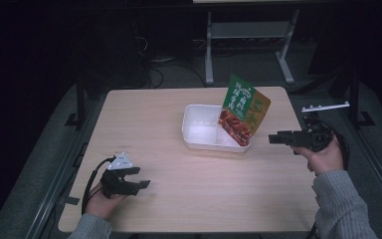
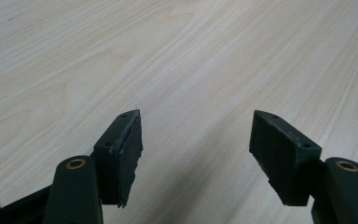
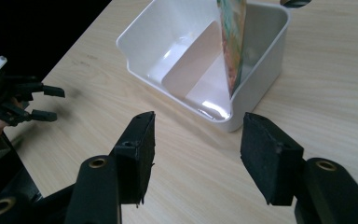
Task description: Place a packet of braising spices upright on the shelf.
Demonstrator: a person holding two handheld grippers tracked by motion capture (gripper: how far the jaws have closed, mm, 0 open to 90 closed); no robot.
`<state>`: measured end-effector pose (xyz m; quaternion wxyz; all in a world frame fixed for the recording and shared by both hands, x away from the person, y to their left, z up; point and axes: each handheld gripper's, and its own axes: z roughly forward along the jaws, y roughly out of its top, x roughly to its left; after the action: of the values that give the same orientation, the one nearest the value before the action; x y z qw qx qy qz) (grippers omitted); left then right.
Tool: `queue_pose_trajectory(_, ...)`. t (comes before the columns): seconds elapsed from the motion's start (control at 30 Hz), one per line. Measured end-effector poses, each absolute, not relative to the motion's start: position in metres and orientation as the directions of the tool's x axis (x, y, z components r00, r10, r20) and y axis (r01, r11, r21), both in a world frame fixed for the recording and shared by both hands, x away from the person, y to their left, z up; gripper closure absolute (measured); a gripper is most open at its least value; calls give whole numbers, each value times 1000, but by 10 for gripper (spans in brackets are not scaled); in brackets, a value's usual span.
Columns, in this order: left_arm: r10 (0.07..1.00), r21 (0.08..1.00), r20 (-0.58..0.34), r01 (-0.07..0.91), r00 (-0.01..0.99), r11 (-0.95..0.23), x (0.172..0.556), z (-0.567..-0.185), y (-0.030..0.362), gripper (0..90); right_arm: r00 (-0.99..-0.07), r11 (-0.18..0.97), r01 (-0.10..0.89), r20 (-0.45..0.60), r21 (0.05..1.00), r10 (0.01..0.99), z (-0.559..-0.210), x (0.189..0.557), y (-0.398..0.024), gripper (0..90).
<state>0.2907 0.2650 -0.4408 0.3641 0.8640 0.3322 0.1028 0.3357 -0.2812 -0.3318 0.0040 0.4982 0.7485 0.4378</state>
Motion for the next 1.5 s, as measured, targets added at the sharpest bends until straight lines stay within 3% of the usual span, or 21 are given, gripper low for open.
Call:
queue_pose_trajectory(1.03,650,700,-76,504,756,-506,291,-442,262,279,-504,129,753,439,646,744,-421,262,-283,368)
queue_pose_trajectory(1.3,644,694,-77,505,761,-514,291,-443,259,271,-492,93,733,431,674,756,-446,240,-286,367)
queue_pose_trajectory(1.5,645,694,-79,506,760,-511,291,-443,259,264,-506,97,688,379,719,775,-444,233,-284,366)
